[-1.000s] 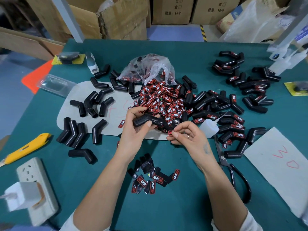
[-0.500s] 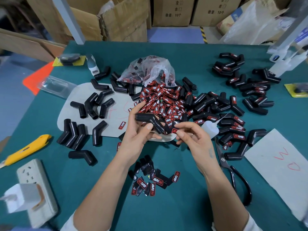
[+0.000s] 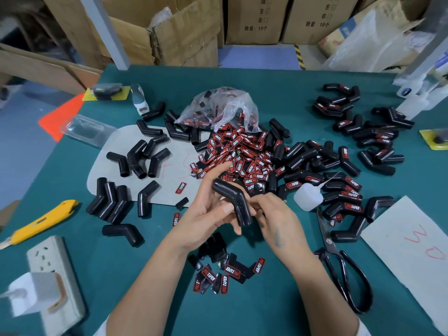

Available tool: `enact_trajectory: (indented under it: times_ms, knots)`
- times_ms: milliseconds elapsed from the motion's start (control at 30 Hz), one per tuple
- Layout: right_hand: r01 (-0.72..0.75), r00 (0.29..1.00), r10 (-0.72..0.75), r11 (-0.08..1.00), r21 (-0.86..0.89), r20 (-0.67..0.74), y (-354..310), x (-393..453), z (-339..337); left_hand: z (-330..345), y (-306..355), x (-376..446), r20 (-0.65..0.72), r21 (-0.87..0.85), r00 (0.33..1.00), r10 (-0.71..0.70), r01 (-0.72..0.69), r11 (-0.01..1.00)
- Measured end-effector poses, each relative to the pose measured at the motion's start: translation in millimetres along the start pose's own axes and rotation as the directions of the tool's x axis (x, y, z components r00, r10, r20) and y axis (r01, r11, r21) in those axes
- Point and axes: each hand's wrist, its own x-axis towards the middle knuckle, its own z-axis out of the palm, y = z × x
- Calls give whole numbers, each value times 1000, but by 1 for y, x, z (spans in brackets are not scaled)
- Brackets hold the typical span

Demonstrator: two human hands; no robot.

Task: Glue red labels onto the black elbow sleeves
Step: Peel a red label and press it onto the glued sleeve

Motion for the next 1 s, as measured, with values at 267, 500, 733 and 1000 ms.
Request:
enact_trajectory:
  times_ms: [267,500,733,1000]
  knots:
    - [-2,992,2,1000,3,-128,-2,-1,-1,-5,-6,2,-95,114,995,-23,34,993]
    - [-170,961,278,572,803,6,-11,0,-21,-6,-8,4,-119,199,991,-53,76,977]
    - [-247,947,272,291,924,167,-12,0,-32,-7,-10,3,-141,261,989,-51,87,962]
    - [-298,950,180,283,912,254,-15,-2,-31,-1,-5,3,-117,401,989,-87,127,907]
